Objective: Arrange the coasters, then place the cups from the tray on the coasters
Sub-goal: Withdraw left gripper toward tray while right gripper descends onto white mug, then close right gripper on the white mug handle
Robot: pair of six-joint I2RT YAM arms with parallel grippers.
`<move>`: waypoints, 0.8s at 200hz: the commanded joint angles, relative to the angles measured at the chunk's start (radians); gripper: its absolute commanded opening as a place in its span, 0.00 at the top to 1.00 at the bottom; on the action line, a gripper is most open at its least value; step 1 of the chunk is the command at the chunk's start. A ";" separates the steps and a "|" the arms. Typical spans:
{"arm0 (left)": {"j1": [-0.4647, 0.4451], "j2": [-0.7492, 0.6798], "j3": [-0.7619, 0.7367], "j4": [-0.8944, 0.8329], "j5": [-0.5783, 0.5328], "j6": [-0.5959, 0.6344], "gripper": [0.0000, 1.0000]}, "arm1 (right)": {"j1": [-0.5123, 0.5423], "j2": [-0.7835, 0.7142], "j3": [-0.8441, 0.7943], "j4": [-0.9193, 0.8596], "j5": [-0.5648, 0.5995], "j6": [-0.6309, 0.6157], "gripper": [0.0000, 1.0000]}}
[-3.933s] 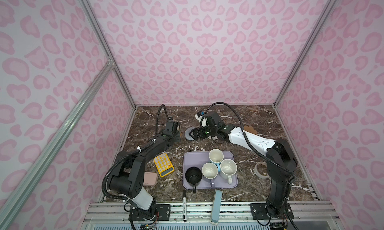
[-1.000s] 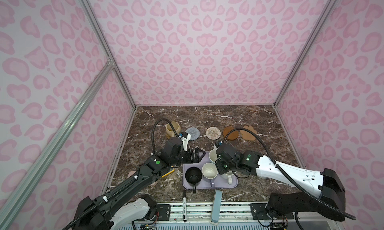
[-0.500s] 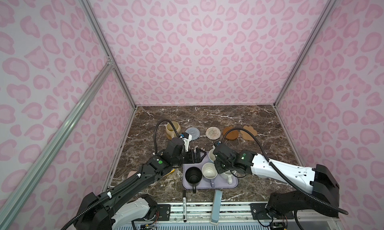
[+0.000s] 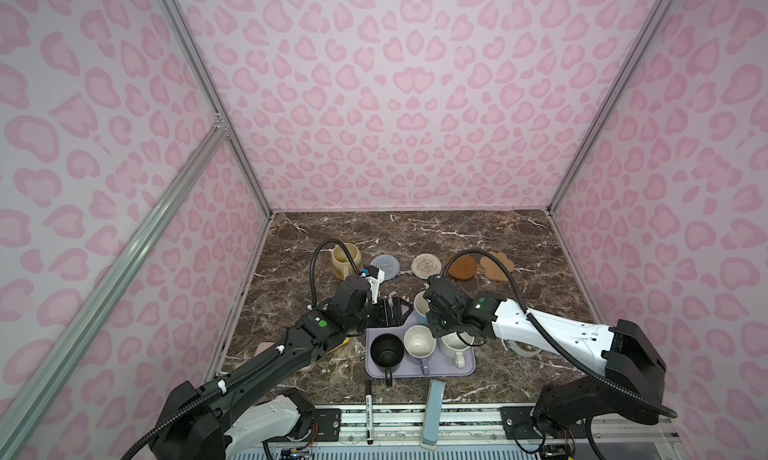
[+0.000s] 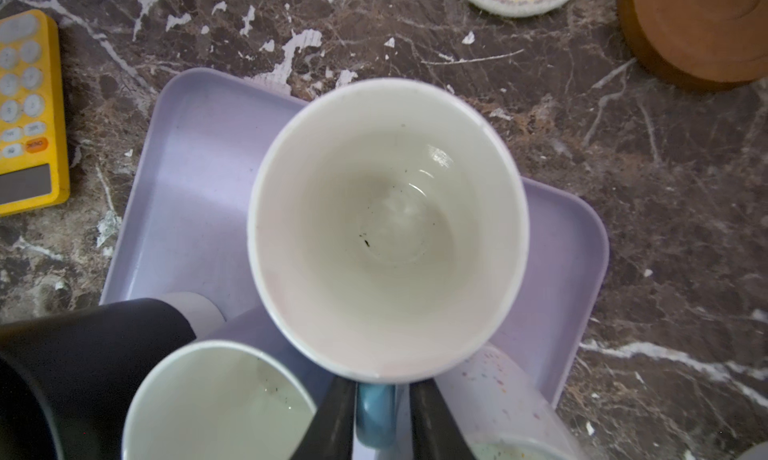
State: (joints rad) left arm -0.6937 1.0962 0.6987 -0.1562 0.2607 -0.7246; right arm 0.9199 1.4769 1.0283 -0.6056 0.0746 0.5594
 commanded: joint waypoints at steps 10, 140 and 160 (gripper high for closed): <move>0.000 0.008 -0.007 0.050 -0.015 -0.006 0.02 | -0.006 0.034 0.022 0.012 0.027 -0.025 0.70; -0.003 -0.016 -0.003 0.017 -0.078 0.002 0.02 | -0.037 0.181 0.070 0.044 0.008 -0.057 0.73; -0.002 -0.031 -0.014 0.016 -0.084 0.001 0.02 | -0.039 0.182 0.063 0.059 0.001 -0.058 0.75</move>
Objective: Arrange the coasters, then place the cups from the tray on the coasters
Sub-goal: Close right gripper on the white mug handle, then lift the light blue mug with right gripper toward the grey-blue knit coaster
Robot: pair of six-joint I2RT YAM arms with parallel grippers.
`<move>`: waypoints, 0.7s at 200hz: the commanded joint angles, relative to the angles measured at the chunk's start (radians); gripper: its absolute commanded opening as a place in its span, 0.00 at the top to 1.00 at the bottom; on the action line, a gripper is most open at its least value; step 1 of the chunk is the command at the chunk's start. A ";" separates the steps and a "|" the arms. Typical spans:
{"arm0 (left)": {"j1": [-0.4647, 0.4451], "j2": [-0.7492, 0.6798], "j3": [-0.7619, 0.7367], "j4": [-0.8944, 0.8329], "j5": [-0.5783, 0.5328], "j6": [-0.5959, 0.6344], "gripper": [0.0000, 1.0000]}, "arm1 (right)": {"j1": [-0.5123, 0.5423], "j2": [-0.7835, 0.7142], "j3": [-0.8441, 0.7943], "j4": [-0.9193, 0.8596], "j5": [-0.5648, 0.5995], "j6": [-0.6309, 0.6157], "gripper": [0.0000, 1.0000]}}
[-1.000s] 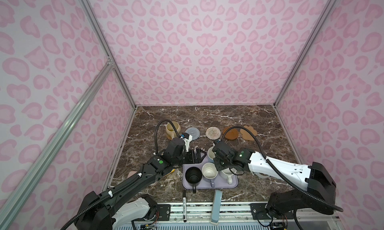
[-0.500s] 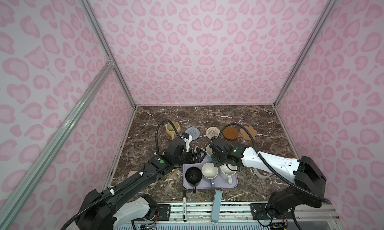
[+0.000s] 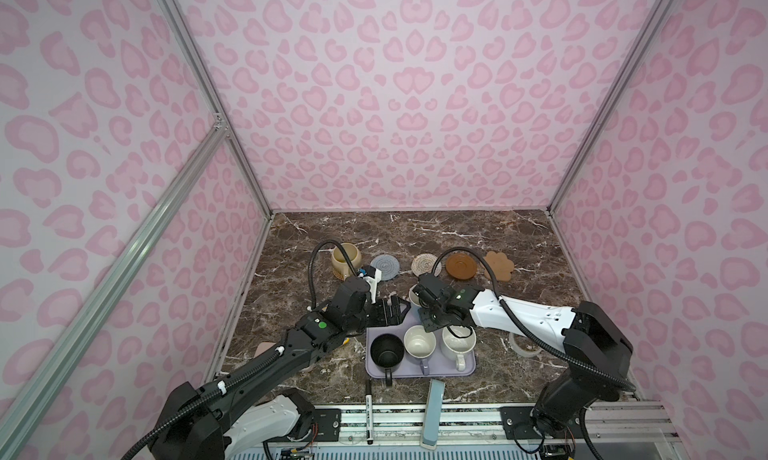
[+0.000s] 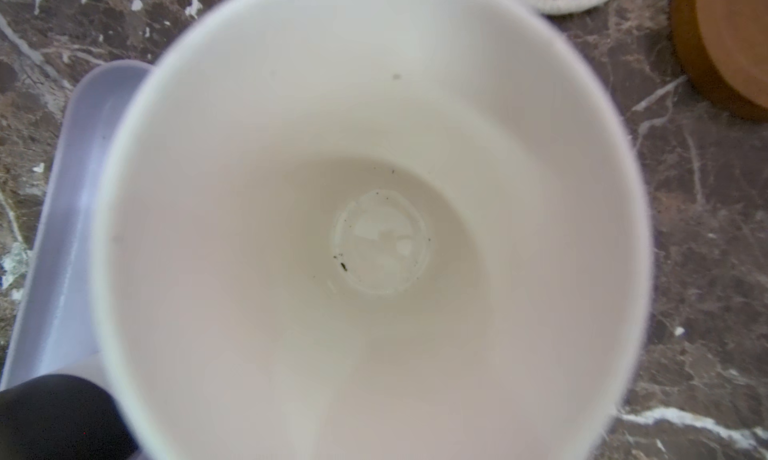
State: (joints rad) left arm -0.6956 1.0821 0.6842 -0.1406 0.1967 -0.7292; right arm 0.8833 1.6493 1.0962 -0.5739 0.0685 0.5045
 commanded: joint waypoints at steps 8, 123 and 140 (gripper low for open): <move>-0.001 -0.025 -0.003 -0.005 -0.027 0.005 0.02 | -0.002 0.011 -0.003 0.029 0.005 -0.005 0.76; 0.000 -0.060 -0.031 0.043 -0.049 -0.026 0.03 | 0.004 -0.009 0.010 0.039 0.054 -0.001 1.00; -0.001 -0.072 -0.029 0.050 -0.055 -0.038 0.03 | 0.006 -0.024 0.014 0.040 0.062 0.007 1.00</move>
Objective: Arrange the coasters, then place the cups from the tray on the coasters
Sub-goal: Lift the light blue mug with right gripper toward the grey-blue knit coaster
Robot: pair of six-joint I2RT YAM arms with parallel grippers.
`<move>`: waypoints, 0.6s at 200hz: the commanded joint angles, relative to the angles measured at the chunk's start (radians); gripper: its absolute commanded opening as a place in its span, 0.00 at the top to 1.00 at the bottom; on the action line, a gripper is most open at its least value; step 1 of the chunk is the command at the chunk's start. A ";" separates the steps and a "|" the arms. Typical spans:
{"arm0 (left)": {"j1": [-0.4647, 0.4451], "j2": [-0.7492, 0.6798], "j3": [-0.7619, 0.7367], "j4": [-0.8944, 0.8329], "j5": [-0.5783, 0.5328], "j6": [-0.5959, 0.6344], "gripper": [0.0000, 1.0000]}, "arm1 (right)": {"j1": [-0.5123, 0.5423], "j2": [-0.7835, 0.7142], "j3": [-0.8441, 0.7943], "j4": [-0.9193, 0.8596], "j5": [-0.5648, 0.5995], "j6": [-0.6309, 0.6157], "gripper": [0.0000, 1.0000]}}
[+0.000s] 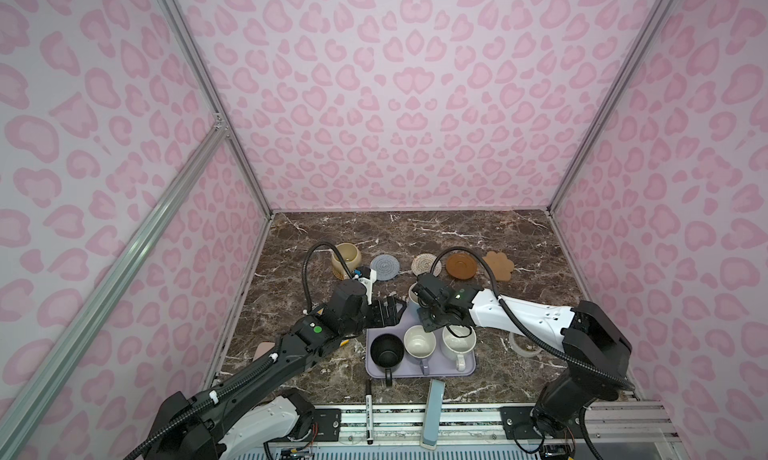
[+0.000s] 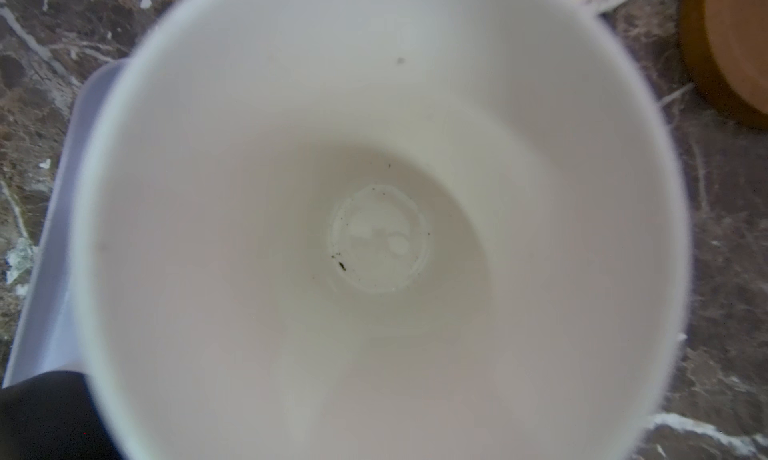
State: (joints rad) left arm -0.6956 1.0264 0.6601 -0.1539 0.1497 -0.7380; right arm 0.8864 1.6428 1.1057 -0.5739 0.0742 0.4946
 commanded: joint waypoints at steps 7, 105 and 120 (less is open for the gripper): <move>-0.001 -0.021 -0.002 0.056 -0.018 -0.031 0.03 | 0.005 -0.024 0.008 0.041 0.054 0.020 1.00; 0.087 -0.071 0.072 -0.021 -0.029 -0.002 0.03 | 0.005 0.048 0.204 0.017 0.078 0.045 1.00; 0.110 -0.074 0.079 -0.022 -0.031 0.002 0.03 | 0.001 0.075 0.242 0.021 0.080 0.045 1.00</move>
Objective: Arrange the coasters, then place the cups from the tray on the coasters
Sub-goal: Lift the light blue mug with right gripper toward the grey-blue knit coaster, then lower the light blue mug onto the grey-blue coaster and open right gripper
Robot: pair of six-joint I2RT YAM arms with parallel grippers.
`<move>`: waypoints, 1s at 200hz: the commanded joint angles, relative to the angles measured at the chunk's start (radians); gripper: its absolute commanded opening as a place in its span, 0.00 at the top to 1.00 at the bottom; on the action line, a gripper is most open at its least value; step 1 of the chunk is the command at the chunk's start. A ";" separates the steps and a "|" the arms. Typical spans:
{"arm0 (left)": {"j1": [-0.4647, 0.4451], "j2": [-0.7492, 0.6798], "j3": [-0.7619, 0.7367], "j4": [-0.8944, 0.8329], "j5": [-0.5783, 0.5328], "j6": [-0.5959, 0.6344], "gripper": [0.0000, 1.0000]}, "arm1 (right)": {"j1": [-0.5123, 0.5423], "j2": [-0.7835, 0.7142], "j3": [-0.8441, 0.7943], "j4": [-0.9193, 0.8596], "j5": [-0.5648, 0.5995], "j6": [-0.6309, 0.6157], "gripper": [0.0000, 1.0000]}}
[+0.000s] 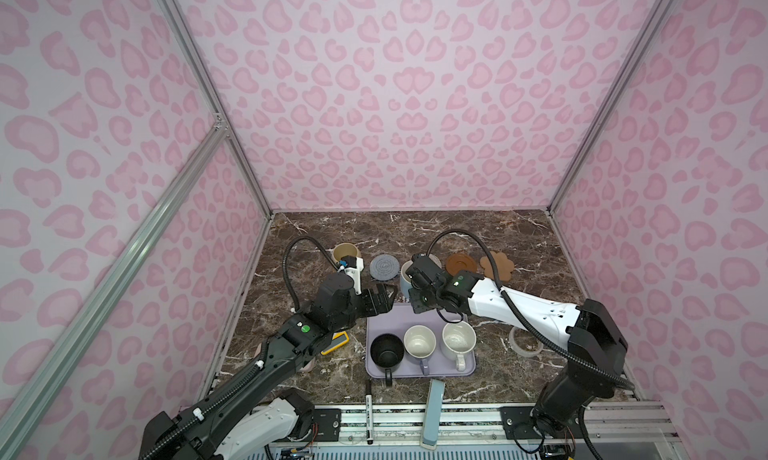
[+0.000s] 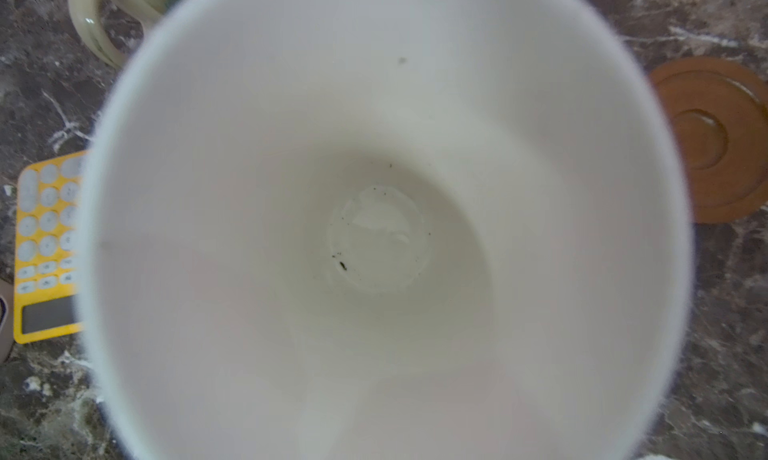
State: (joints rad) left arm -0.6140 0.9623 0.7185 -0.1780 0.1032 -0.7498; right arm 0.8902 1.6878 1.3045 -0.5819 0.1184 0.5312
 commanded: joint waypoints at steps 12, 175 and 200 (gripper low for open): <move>0.067 -0.017 0.023 -0.005 0.029 0.020 0.03 | -0.008 0.058 0.076 0.034 0.040 0.010 1.00; 0.327 0.098 -0.010 0.142 0.183 -0.002 0.03 | -0.055 0.441 0.482 -0.009 0.077 0.039 1.00; 0.328 0.099 -0.013 0.133 0.144 0.001 0.03 | -0.060 0.490 0.542 -0.025 0.070 0.040 1.00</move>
State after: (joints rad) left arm -0.2882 1.0580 0.7063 -0.1028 0.2794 -0.7338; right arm 0.8330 2.1410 1.8011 -0.6205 0.1638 0.5648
